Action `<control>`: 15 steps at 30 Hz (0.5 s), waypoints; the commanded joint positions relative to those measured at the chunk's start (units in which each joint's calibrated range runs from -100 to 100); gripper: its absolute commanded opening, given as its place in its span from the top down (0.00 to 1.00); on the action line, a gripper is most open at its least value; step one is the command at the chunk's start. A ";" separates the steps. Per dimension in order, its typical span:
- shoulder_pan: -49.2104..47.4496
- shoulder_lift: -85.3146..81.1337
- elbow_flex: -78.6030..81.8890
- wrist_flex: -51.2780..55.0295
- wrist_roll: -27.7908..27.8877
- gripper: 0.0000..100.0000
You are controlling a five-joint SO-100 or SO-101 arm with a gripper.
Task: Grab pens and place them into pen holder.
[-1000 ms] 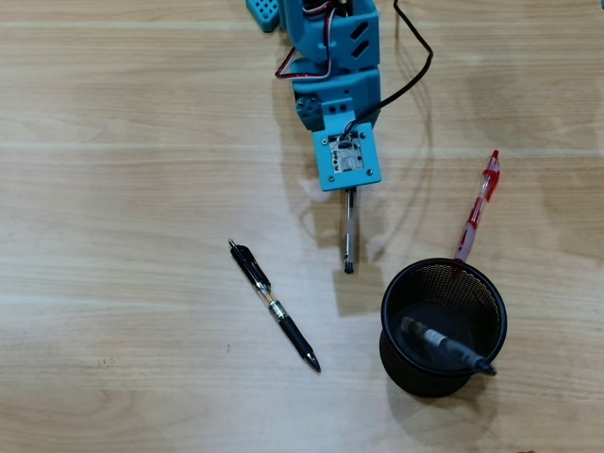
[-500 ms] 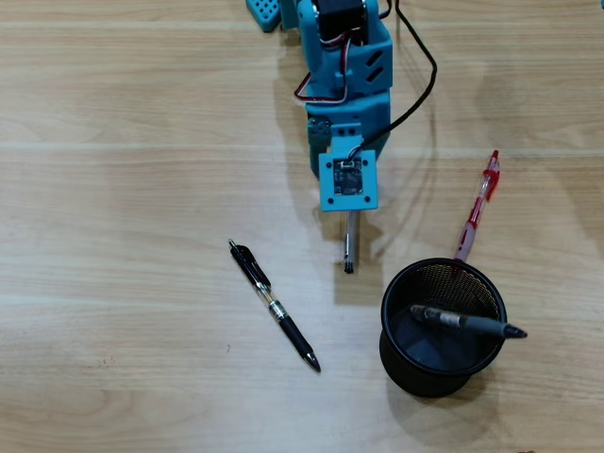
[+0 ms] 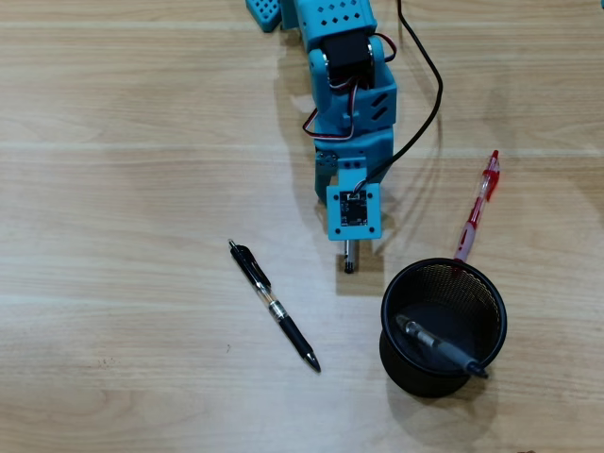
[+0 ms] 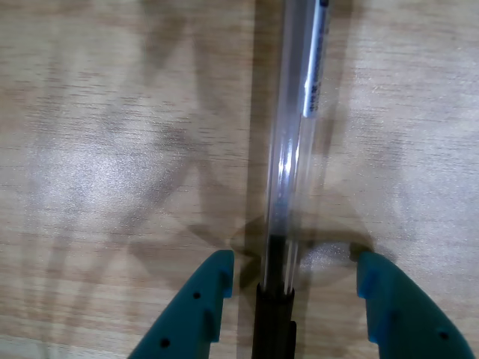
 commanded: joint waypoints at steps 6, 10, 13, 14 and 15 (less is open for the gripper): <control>0.16 0.02 -0.95 0.13 0.11 0.96; 0.43 0.10 -3.93 0.21 0.06 0.98; 0.61 -0.49 -4.47 0.21 0.11 0.98; 0.70 -0.57 -4.74 0.21 0.11 0.98; 0.79 -0.65 -5.37 0.21 0.11 0.98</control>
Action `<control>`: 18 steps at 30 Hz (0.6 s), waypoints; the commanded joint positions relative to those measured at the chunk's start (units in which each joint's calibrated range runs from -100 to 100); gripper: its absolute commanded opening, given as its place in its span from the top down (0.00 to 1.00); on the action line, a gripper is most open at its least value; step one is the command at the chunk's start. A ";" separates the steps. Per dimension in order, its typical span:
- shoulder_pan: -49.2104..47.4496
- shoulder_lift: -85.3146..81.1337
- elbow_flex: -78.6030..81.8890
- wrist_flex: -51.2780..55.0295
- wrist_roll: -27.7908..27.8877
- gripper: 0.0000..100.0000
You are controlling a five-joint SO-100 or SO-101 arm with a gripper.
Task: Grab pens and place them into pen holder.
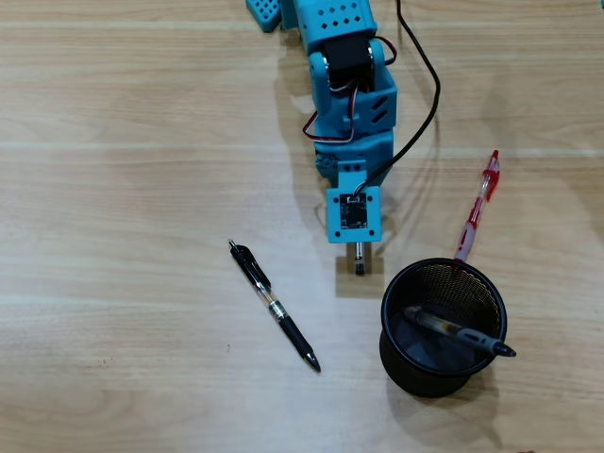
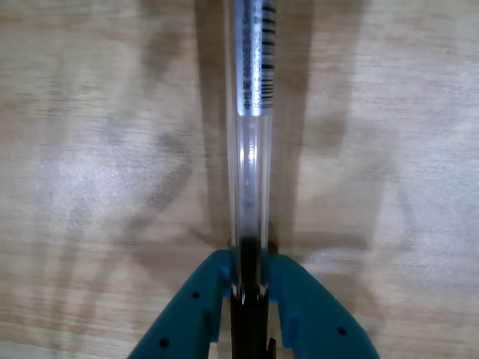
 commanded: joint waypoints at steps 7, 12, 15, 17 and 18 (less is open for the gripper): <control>0.97 -6.79 -10.80 0.21 0.22 0.98; 1.52 -9.98 -16.66 3.66 0.77 0.98; 1.88 -10.82 -22.52 7.36 2.45 0.98; 1.43 -10.91 -27.65 7.79 2.65 0.98; 1.34 -10.91 -28.92 7.53 2.65 0.98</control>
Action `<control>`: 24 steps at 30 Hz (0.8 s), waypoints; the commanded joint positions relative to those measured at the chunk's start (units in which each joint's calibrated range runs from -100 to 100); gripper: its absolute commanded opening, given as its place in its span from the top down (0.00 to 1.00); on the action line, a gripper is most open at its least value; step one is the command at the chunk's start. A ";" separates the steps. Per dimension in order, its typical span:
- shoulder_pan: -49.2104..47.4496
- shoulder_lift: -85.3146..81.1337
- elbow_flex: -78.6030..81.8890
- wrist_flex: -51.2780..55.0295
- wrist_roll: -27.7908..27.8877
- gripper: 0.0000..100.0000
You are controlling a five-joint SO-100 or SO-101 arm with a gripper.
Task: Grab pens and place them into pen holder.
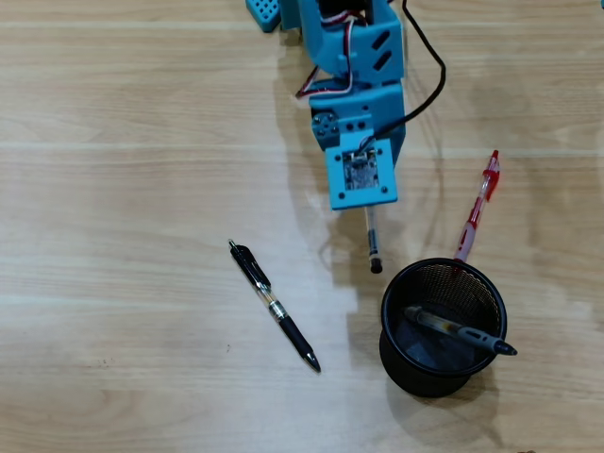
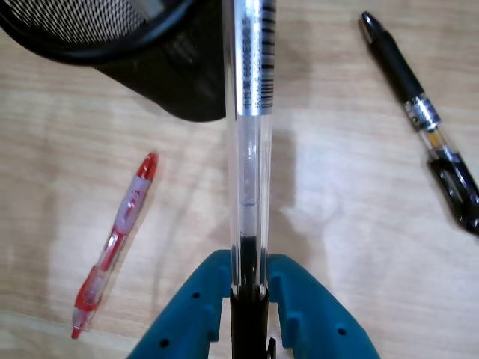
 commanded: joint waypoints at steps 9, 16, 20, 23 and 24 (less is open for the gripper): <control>-3.65 -3.20 -16.51 -4.38 0.47 0.98; -6.01 0.92 -24.26 -17.04 0.98 0.98; -7.10 5.46 -27.51 -31.85 3.22 0.98; -7.19 7.39 -27.51 -36.50 3.27 0.98; -7.19 7.98 -27.51 -37.36 3.27 0.98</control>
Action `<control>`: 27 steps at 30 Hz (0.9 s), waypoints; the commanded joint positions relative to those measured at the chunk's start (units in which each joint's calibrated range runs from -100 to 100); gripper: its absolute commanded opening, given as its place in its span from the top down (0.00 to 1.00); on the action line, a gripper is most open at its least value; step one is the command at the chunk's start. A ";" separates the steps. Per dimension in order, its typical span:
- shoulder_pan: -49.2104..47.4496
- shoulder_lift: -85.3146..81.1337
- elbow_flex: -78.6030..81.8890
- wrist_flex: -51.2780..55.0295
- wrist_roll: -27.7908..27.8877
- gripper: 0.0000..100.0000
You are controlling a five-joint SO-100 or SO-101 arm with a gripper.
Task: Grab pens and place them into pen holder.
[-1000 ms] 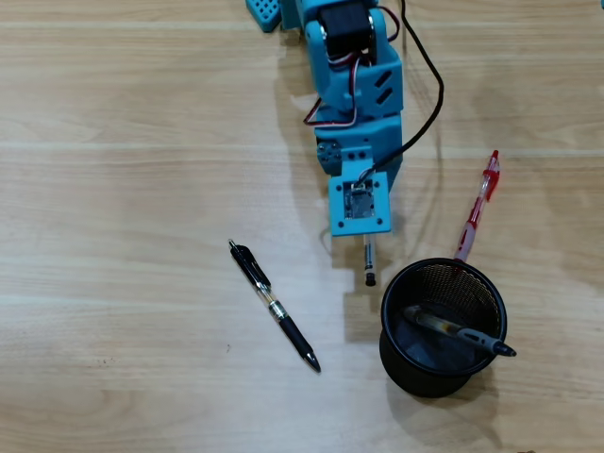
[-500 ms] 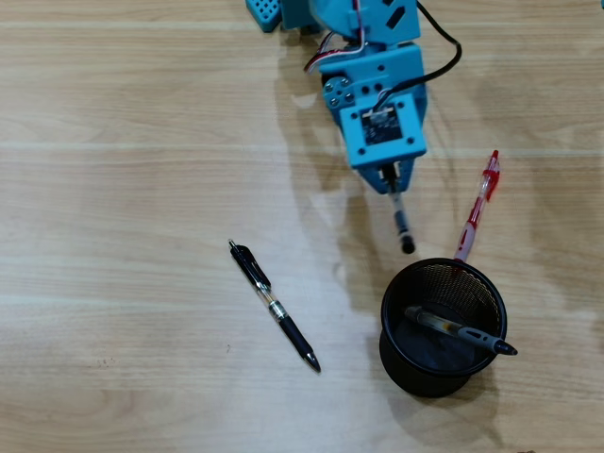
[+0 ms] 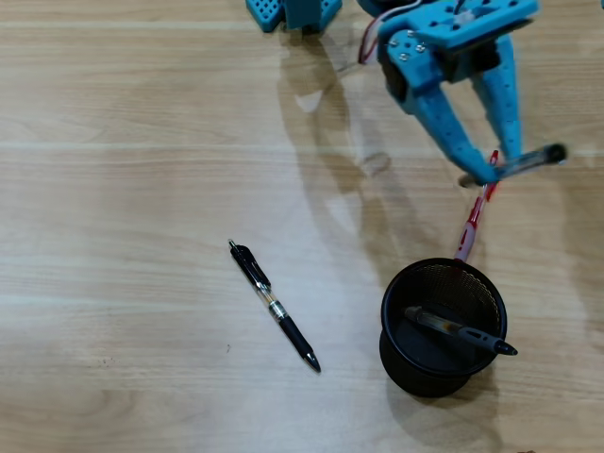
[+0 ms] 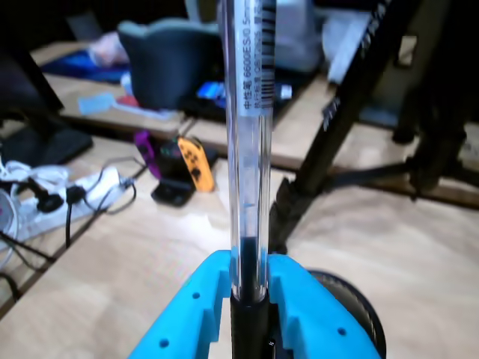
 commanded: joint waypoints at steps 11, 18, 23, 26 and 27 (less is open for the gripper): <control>2.84 11.85 -3.54 -15.34 0.41 0.98; 4.29 18.24 -3.54 -25.16 0.41 0.98; 4.57 21.35 -3.63 -30.41 0.41 0.98; 4.57 22.61 -3.63 -32.82 0.41 0.97; 4.57 22.77 -3.63 -33.08 0.41 0.97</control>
